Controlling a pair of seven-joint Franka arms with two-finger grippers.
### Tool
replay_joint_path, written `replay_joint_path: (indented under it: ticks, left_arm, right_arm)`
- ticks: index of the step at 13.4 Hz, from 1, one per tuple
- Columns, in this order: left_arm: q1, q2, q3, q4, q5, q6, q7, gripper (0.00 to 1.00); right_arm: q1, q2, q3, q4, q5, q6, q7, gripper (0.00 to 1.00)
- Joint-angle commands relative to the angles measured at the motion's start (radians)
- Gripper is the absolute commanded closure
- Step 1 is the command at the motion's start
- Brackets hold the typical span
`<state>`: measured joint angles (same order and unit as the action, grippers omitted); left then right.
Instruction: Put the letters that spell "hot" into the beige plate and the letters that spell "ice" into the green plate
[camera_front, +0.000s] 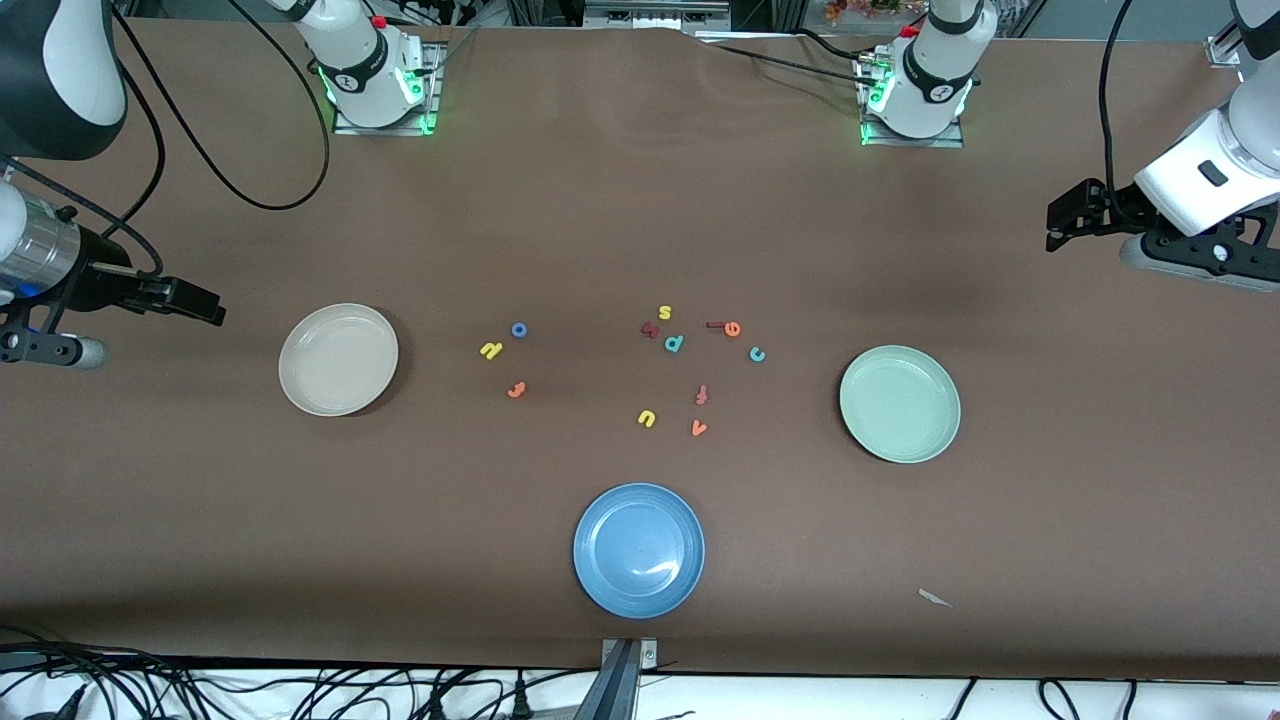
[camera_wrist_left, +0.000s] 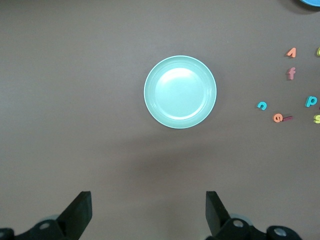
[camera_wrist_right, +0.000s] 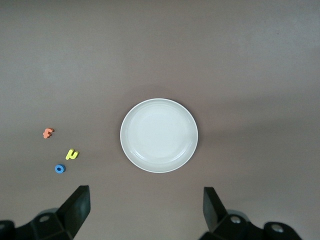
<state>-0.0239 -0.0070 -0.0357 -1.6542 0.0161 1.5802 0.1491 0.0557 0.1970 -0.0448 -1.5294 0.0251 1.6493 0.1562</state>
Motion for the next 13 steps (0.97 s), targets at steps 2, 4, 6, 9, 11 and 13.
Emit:
replay_joint_path:
  ticks: [2, 4, 6, 9, 11, 13]
  left_arm:
    - [0.007, -0.016, -0.001, -0.015, -0.005, 0.012, 0.024, 0.0]
    - [0.006, -0.013, -0.001, -0.012, -0.004, 0.012, 0.024, 0.0]
    - [0.004, -0.013, -0.001, -0.012, 0.002, 0.007, 0.02, 0.0]
    - [0.004, -0.013, -0.001, -0.007, 0.007, 0.012, 0.018, 0.0]
    - [0.007, -0.013, 0.0, -0.009, 0.007, 0.012, 0.029, 0.0]
    - [0.007, -0.013, 0.0, -0.007, 0.007, 0.011, 0.021, 0.0]
  right_arm:
    - [0.004, -0.005, -0.004, 0.006, 0.002, -0.017, 0.008, 0.0]
    - [0.004, -0.002, -0.004, 0.006, 0.002, -0.016, 0.006, 0.0]
    - [0.006, -0.001, -0.004, 0.006, -0.001, -0.013, 0.008, 0.0]
    - [0.006, -0.001, -0.004, 0.006, -0.001, -0.016, 0.008, 0.0]
    - [0.006, -0.001, -0.004, 0.006, -0.001, -0.013, 0.006, 0.0]
    - [0.007, 0.001, -0.004, 0.011, -0.001, -0.005, 0.008, 0.0]
